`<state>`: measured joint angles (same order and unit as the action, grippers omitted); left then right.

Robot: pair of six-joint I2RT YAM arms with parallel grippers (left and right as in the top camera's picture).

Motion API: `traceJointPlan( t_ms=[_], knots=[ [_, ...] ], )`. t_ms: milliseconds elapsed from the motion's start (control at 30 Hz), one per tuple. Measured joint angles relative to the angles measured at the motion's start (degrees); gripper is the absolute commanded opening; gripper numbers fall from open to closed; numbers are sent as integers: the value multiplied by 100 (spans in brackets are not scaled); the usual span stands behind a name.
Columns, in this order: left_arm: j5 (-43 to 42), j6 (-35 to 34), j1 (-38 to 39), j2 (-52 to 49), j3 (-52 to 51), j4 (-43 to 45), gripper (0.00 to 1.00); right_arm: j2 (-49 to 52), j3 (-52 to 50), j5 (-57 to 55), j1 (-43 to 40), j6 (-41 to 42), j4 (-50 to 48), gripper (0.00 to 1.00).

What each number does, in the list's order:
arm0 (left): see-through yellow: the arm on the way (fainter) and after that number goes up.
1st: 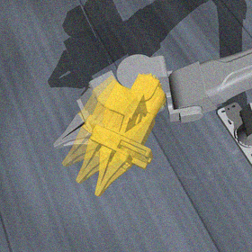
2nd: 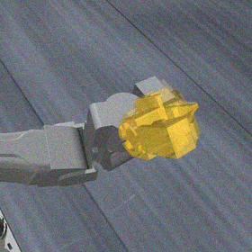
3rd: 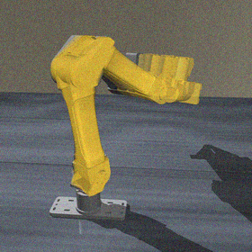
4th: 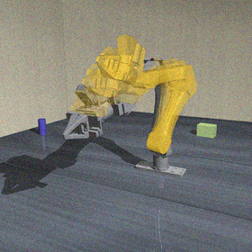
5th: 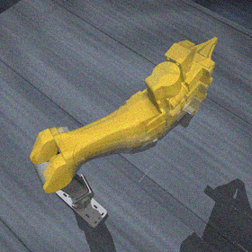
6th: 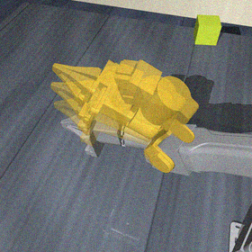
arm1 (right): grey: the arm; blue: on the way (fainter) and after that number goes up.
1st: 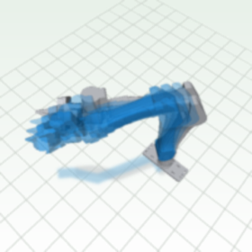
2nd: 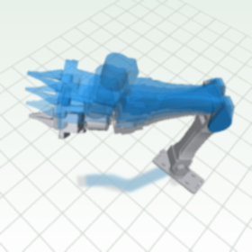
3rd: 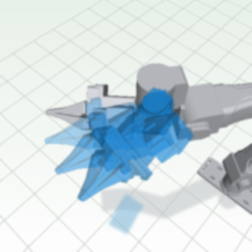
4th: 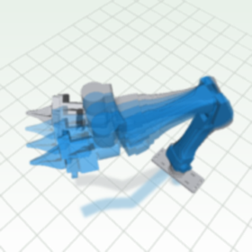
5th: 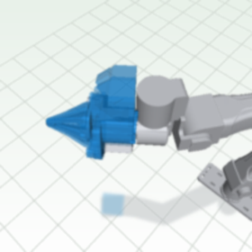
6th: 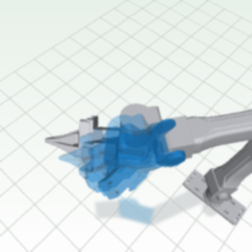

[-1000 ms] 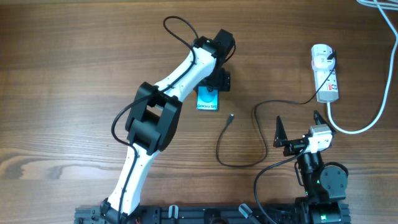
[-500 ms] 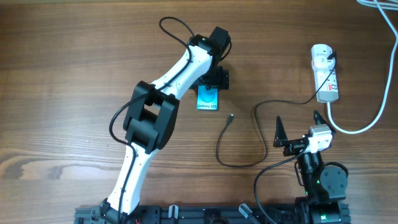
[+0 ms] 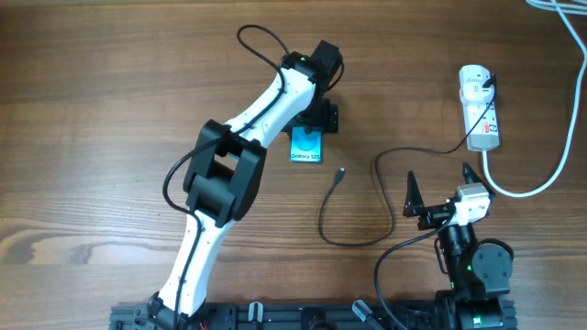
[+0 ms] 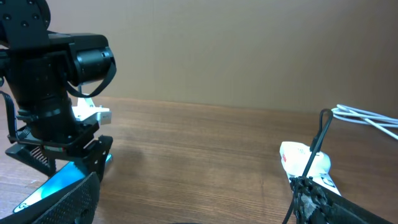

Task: Plug charger to phone and switch on socket
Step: 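Lower the left gripper and close it on the phone's top edge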

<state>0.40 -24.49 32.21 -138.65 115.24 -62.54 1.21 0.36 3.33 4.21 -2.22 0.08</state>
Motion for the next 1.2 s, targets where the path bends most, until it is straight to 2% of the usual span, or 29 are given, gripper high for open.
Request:
traceJointPlan(
  t_ms=[200,267,400,667,1200],
  knots=[
    [85,4,52,-22,13,-39,83,0,0,2,0,0,0,100],
    [83,4,52,-22,13,-39,77,0,0,0,0,-2,0,100],
    [81,4,52,-22,17,-42,77,0,0,0,0,0,0,100],
    [81,22,52,-22,26,-61,65,0,0,0,0,0,0,100],
    [81,22,52,-22,28,-66,62,0,0,0,0,-2,0,100]
  ],
)
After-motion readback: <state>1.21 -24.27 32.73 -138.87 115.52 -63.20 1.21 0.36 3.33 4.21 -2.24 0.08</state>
